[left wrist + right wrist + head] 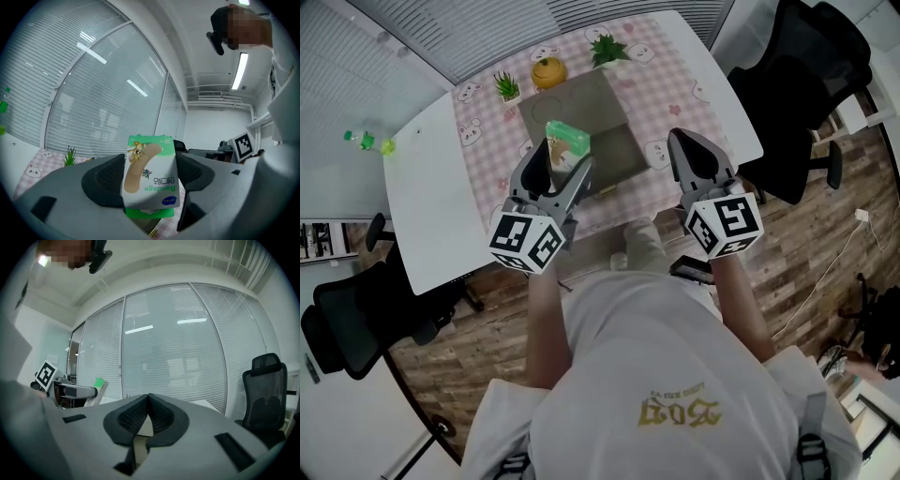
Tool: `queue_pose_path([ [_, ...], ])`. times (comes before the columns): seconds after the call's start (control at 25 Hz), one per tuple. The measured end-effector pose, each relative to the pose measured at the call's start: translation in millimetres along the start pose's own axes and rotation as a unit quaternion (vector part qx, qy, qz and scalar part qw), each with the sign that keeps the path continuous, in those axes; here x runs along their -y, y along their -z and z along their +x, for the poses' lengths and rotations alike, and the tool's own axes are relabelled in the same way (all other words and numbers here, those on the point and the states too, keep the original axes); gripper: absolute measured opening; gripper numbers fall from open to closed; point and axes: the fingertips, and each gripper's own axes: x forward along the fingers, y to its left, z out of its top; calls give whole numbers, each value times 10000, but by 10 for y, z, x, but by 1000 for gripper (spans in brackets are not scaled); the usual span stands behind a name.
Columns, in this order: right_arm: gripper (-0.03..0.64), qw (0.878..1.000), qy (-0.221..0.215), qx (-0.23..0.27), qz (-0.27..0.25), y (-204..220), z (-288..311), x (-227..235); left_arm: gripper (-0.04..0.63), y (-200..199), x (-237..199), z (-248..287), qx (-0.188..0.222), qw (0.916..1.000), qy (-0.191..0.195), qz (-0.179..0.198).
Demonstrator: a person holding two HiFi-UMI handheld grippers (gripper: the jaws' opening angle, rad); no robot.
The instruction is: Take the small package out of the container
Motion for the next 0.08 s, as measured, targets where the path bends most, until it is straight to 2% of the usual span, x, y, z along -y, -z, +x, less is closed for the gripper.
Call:
queue_pose_path([
  [0.08,12,10000,-29,21,10,-7,-8,-5,354,3,8,2,-9,10000,7,0],
])
